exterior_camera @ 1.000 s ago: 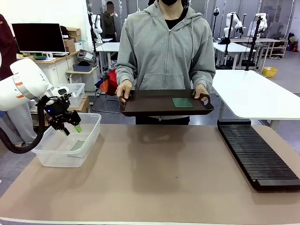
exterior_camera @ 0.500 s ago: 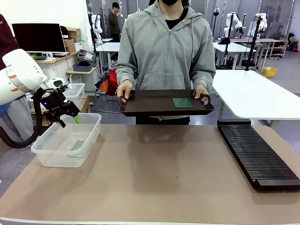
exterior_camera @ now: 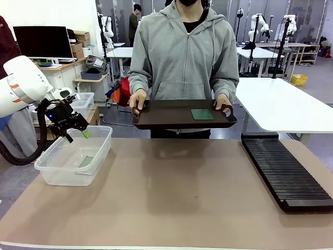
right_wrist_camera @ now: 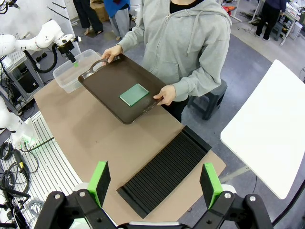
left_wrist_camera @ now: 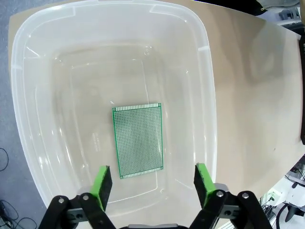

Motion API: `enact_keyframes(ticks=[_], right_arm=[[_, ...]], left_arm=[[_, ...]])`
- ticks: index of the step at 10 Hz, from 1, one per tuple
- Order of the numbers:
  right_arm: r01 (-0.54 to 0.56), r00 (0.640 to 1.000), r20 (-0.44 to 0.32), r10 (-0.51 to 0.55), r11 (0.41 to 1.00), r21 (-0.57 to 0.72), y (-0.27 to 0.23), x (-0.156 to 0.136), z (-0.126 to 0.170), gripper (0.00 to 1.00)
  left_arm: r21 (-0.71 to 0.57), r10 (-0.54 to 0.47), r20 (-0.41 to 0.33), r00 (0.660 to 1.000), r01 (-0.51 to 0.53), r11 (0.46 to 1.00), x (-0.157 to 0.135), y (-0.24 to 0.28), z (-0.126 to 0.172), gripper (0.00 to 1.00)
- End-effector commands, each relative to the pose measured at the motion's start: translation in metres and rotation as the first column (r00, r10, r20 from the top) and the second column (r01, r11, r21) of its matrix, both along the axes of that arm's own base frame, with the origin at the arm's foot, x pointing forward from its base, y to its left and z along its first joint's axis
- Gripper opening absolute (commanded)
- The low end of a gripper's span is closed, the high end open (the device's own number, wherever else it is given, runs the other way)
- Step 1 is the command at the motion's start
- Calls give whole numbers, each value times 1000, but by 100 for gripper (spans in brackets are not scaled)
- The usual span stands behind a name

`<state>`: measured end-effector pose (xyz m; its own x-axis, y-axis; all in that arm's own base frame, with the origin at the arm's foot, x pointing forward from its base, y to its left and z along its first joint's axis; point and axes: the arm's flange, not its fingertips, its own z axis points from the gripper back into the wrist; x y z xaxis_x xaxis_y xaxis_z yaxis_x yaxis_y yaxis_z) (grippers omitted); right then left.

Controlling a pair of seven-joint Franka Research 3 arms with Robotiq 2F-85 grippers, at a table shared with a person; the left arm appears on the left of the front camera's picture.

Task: Sort PCBs into racks and boxes based on the side picked up.
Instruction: Pick up the Blank PCB handed by the Human.

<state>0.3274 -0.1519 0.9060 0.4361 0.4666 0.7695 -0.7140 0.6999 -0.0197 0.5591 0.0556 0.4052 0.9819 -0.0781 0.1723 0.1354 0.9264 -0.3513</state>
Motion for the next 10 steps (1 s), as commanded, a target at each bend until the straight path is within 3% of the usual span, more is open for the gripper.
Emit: enact_keyframes(ticks=[1, 6, 8, 10], right_arm=[[-17, 1000, -2, 17, 1000, 10, 2, -2, -2, 100], [-17, 1000, -2, 17, 1000, 10, 2, -2, -2, 100], [-17, 1000, -2, 17, 1000, 10, 2, -2, -2, 100], [-17, 1000, -2, 17, 1000, 10, 2, -2, -2, 100]], left_arm=[[9, -6, 0, 1000, 6, 1000, 0, 0, 0, 92], [0, 0, -1, 1000, 0, 1000, 0, 0, 0, 92], [2, -5, 0, 1000, 5, 1000, -15, 28, 70, 92], [73, -73, 177, 982, 61, 995, -31, 50, 129, 92]])
